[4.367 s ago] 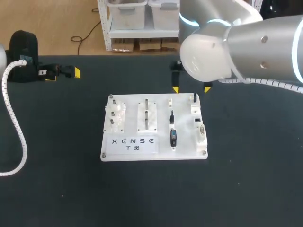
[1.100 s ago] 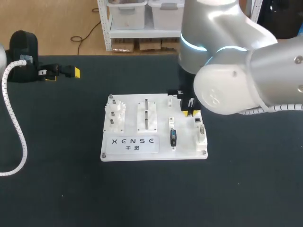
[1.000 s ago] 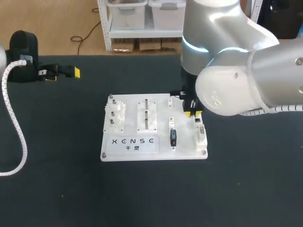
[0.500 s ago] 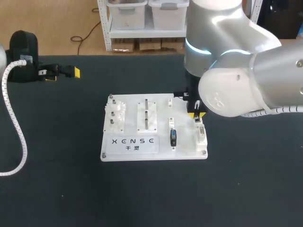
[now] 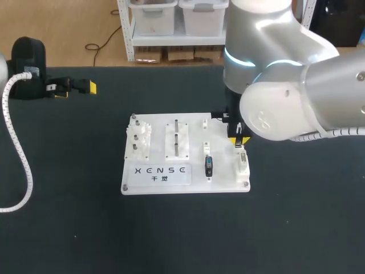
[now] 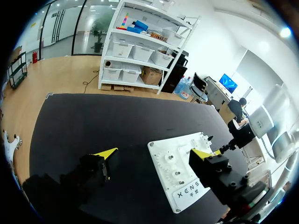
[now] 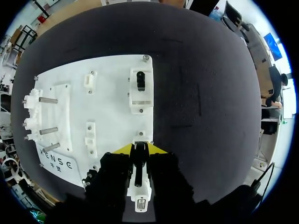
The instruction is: Insert the USB connector, Ethernet cable, and multi-pin plug into their matching sockets one by one.
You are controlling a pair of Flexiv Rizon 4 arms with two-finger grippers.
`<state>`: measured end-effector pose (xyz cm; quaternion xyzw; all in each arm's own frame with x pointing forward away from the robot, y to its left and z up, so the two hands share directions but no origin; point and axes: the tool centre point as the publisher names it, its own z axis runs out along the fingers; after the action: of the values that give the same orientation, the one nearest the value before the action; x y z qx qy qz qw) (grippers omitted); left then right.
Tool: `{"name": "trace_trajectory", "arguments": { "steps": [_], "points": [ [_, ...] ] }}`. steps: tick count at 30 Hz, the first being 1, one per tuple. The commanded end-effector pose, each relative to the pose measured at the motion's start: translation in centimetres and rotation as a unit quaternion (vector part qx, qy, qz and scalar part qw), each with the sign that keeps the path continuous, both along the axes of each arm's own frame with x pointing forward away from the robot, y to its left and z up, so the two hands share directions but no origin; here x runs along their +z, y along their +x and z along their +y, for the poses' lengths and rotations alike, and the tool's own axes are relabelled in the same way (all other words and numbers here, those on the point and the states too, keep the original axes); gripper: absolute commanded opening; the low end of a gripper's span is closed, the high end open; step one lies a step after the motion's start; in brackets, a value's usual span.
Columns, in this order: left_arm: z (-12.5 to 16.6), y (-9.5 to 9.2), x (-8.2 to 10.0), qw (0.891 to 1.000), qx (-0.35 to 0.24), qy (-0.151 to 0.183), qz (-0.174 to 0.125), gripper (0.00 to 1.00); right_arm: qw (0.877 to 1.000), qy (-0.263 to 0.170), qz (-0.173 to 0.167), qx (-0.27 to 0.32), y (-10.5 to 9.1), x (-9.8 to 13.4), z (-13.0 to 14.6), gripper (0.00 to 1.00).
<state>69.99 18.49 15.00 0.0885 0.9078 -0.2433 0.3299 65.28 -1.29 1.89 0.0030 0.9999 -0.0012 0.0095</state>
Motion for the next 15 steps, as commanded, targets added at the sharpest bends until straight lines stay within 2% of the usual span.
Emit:
{"name": "trace_trajectory", "arguments": {
  "steps": [1,15],
  "points": [
    [0.00,0.00,0.00,1.000,0.000,0.000,0.000,1.00,1.000,0.000,0.000,-0.001,0.01,-0.27,0.02,0.00],
    [0.00,0.00,0.00,1.000,0.000,0.000,0.000,1.00,1.000,0.002,0.001,-0.004,-0.20,-0.24,-0.14,0.00]
  ]
}}
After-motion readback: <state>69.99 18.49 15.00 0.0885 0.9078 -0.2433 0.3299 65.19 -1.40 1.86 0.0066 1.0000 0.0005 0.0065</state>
